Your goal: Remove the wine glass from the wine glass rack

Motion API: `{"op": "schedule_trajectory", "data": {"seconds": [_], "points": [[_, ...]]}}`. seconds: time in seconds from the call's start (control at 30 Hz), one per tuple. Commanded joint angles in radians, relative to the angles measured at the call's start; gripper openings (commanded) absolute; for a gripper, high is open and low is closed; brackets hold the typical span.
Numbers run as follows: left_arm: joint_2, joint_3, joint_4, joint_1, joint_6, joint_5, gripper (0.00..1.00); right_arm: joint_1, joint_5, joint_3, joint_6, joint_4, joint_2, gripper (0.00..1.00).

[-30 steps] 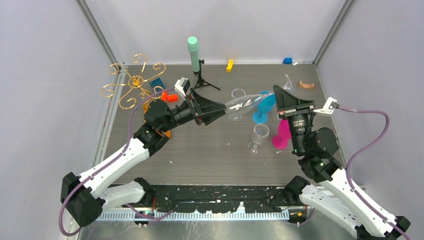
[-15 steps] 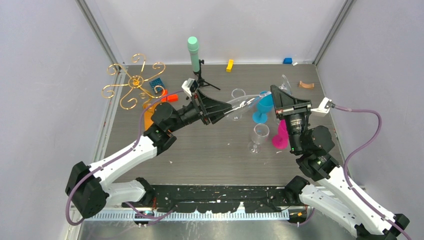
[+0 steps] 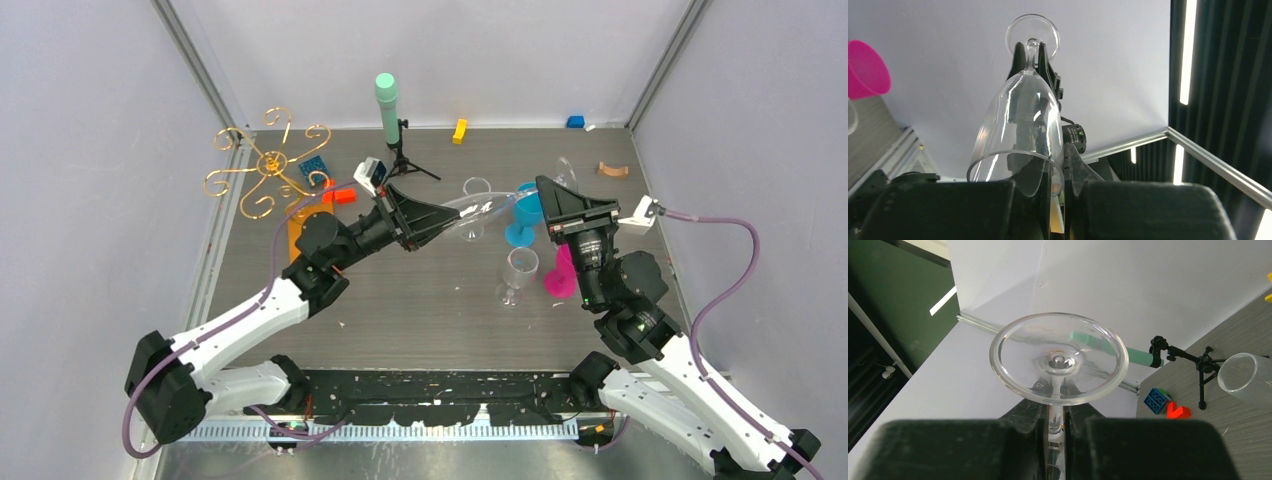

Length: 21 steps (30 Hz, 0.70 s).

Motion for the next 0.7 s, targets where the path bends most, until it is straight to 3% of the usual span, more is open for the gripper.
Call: {"op": "schedule_trajectory", "data": {"seconds": [0.0, 0.07, 0.17, 0.27, 0.43, 0.57, 0.67], "points": [[-0.088, 0.057, -0.09, 0.0, 0.149, -0.041, 0.0, 0.001, -0.009, 0.057, -0.052, -0.068, -0.005, 0.45], [-0.117, 0.08, -0.174, 0.0, 0.219, -0.056, 0.0, 0.001, -0.026, 0.068, -0.068, -0.087, -0.007, 0.55], [-0.166, 0.143, -0.333, 0.001, 0.366, -0.083, 0.0, 0.001, -0.047, 0.088, -0.091, -0.129, -0.016, 0.62], [-0.186, 0.268, -0.609, 0.002, 0.555, -0.115, 0.0, 0.001, -0.081, 0.104, -0.11, -0.211, -0.028, 0.67], [-0.102, 0.565, -1.167, 0.002, 0.891, -0.174, 0.0, 0.0, -0.161, 0.164, -0.19, -0.372, -0.055, 0.68], [0.017, 0.744, -1.486, 0.002, 1.075, -0.17, 0.0, 0.001, -0.149, 0.213, -0.256, -0.488, -0.072, 0.68], [0.087, 0.822, -1.61, 0.002, 1.147, -0.208, 0.0, 0.001, -0.112, 0.234, -0.286, -0.549, -0.098, 0.68]]}}
